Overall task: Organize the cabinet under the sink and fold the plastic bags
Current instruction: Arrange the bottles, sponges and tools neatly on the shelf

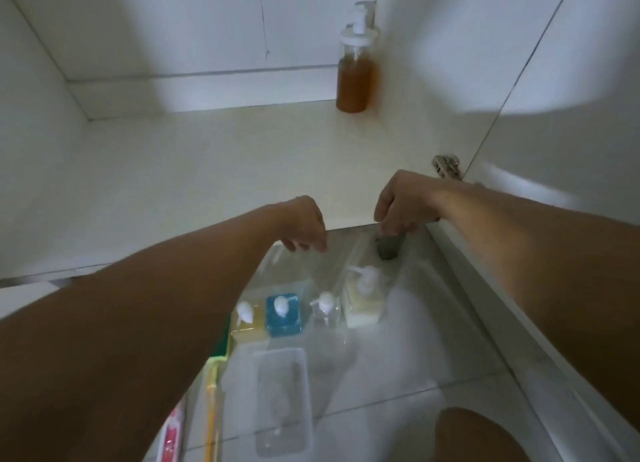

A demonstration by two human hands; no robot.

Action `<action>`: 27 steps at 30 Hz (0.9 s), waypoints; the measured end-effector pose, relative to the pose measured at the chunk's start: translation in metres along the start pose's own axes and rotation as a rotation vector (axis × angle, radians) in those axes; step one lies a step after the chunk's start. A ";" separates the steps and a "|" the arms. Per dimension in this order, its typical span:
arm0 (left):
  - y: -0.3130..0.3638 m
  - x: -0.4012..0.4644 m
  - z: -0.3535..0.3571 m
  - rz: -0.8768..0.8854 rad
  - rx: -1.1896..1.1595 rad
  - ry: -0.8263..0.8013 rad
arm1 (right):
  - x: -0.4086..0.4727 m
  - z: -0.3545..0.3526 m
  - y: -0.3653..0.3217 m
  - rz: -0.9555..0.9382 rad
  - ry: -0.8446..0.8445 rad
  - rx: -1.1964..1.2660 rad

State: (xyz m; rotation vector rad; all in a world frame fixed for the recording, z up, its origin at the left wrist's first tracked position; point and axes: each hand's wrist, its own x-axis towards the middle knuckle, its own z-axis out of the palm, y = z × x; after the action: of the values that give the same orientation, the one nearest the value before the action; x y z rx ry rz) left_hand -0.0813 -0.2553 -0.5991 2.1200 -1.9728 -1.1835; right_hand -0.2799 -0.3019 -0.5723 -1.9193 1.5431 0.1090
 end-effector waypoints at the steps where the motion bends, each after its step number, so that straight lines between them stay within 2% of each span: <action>1: -0.006 0.001 0.011 -0.004 0.041 -0.022 | -0.002 0.011 0.005 -0.007 -0.026 -0.032; 5: -0.030 0.006 0.050 0.000 0.204 -0.078 | -0.003 0.053 0.027 0.004 -0.100 -0.143; 9: -0.054 0.013 0.079 -0.015 0.167 -0.008 | -0.004 0.092 0.047 -0.004 -0.120 -0.248; 18: -0.073 0.022 0.135 0.063 0.156 0.107 | 0.009 0.144 0.074 -0.094 0.007 -0.092; 27: -0.084 0.037 0.160 0.030 0.108 0.281 | 0.018 0.157 0.090 -0.107 0.103 -0.025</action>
State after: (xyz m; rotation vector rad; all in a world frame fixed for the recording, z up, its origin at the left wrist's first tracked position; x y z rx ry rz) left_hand -0.0966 -0.1947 -0.7726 2.1550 -1.9723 -0.7405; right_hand -0.3028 -0.2398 -0.7416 -2.0516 1.5081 -0.0176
